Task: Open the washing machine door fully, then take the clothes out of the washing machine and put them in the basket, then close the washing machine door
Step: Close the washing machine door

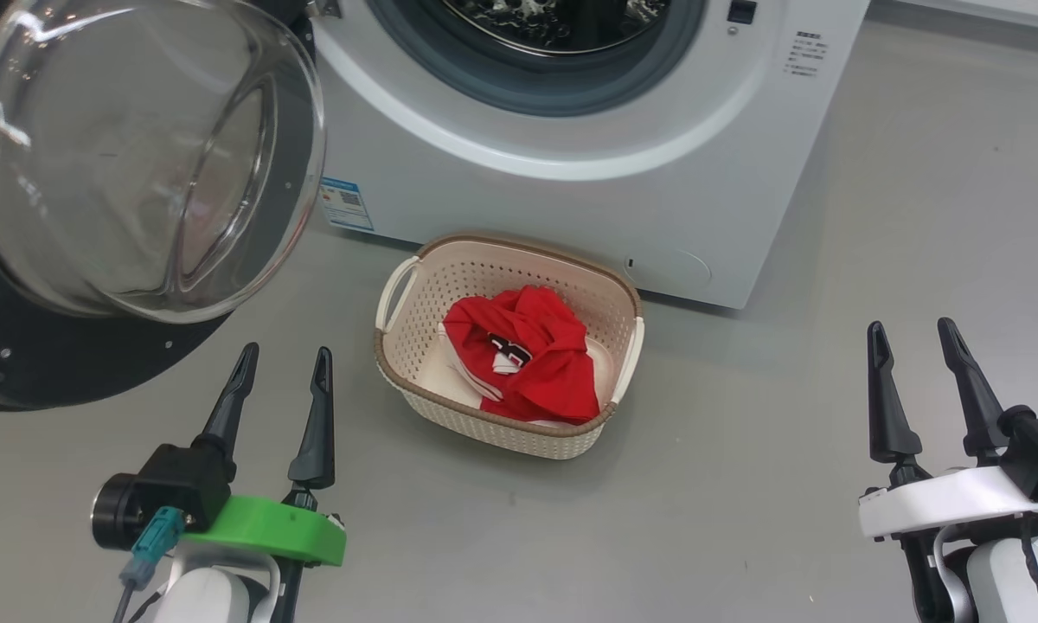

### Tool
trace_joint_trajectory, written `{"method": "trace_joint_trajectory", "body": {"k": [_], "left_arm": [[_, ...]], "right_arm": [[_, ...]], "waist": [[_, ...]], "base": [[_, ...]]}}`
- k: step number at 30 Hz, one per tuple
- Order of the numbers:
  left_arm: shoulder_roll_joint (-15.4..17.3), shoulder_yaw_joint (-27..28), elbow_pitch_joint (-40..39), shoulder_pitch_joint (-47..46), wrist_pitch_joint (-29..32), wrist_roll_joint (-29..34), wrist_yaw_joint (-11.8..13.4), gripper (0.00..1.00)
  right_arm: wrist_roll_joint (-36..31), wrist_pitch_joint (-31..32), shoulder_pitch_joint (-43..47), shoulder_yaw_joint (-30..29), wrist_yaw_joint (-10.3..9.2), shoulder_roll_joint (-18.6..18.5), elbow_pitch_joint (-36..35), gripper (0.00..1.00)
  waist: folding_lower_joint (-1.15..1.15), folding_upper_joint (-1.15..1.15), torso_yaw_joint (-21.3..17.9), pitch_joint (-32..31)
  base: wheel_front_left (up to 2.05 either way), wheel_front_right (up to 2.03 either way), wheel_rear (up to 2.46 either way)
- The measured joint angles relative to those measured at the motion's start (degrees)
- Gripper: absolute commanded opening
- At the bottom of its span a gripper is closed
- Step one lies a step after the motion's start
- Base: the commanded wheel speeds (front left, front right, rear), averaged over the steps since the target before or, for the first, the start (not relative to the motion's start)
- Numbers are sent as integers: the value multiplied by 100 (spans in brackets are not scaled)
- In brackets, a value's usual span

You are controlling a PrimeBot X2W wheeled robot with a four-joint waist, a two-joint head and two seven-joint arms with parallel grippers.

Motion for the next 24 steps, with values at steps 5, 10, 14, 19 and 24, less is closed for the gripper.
{"method": "trace_joint_trajectory", "body": {"k": [5,10,14,19,24], "left_arm": [[0,16,-1,96,0,0,3,100],[0,32,-8,159,0,0,30,100],[0,34,-38,176,0,0,45,100],[1,3,-81,184,0,-22,46,100],[1,-9,-92,230,0,-49,47,100]], "right_arm": [[0,0,3,73,0,11,0,100],[0,0,12,124,0,22,-1,100],[0,0,30,171,0,20,-3,100],[-10,0,64,186,0,5,-7,100],[-10,0,102,226,0,7,-5,100]], "waist": [[0,0,318,-35],[0,0,590,-66],[0,0,775,-78],[0,0,986,-76],[0,0,1190,-84]], "base": [[0,0,0],[0,0,0],[0,0,0],[0,0,0],[0,0,0]]}}
